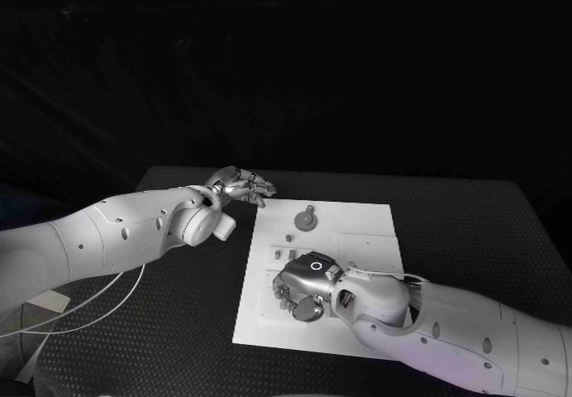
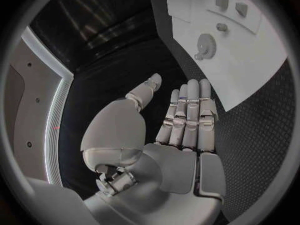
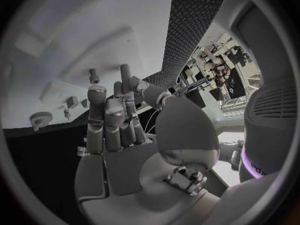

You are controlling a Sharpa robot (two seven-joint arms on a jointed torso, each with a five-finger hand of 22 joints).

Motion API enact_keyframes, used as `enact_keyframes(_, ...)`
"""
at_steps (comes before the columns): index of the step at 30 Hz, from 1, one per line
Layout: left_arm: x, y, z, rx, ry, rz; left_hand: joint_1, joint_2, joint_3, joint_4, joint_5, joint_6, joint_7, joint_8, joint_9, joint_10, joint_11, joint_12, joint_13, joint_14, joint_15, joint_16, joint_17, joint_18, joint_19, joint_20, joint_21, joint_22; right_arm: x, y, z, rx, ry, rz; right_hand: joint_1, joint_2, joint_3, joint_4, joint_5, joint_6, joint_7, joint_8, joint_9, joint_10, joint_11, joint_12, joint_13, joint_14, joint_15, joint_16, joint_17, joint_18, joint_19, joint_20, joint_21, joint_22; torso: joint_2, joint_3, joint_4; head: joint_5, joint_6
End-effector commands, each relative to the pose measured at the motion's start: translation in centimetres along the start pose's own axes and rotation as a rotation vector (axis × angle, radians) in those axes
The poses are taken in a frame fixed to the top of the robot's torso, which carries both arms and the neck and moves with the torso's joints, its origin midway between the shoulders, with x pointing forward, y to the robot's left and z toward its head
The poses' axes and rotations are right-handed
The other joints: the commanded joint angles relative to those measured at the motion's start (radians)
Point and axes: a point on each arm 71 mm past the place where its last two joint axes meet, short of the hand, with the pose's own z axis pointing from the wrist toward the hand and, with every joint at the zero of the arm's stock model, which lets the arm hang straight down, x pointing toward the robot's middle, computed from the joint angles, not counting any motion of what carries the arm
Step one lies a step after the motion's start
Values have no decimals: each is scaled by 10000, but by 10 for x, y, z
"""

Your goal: Assemble the parts on the task board

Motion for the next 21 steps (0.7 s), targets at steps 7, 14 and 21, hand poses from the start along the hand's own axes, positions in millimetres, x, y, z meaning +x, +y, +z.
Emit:
enact_keyframes(7,1,-2,0,86,137,-87,-118,6,-86,5,26,-52,-10,60,-12,25,36,25,11,-38,52,-61,14,84,45,-7,-36,-17,0,1,0,7,-145,-428,22,78,34,-55,40,68,-10,73,247,1057,-444,29,438,-20,-97,-38,1,650,80,-55,12,180,1,0,0,4,-1)
enact_keyframes(14,1,-2,0,85,146,-89,-120,8,-88,6,26,-53,-10,61,-13,24,36,25,12,-40,53,-63,16,84,45,-7,-39,-18,2,2,1,-23,-29,-505,18,76,35,-65,40,71,-12,75,253,1059,-446,29,442,-19,-99,-40,3,650,83,-54,12,181,2,-1,-2,5,-7)
enact_keyframes(21,2,-2,0,82,156,-91,-123,9,-90,7,26,-53,-10,62,-14,24,36,25,14,-41,53,-65,18,83,45,-6,-43,-19,11,3,3,-104,459,-467,11,76,35,-72,40,71,-12,73,257,1059,-446,28,445,-19,-99,-42,4,650,84,-51,12,182,4,2,3,2,-15)
